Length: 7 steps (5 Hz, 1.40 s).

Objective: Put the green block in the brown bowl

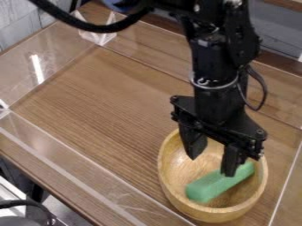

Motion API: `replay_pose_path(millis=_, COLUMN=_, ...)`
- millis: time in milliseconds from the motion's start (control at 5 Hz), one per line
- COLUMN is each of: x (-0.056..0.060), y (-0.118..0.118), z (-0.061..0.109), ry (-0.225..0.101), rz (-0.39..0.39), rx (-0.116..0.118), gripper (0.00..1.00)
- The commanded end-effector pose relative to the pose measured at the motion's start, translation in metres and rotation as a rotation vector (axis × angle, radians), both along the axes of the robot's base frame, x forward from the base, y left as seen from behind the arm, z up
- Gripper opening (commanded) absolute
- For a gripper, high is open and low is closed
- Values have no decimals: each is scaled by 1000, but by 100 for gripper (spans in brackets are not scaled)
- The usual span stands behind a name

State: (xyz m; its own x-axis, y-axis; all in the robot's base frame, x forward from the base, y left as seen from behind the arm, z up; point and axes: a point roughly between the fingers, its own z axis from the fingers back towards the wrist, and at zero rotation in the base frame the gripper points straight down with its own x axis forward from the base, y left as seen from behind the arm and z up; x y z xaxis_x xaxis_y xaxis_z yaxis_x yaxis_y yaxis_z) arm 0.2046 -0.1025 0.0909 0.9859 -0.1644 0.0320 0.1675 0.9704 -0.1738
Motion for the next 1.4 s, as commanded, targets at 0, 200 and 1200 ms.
replay_pose_path(millis=0, x=4, y=6, z=10, ry=-22, rz=1, rx=-12, gripper=100)
replay_pose_path(millis=200, x=6, y=16, z=13, ry=-19, rz=6, rx=-15, gripper=100)
replay_pose_path(millis=1200, x=9, y=50, z=15, ry=-17, rz=17, rx=-16, gripper=100)
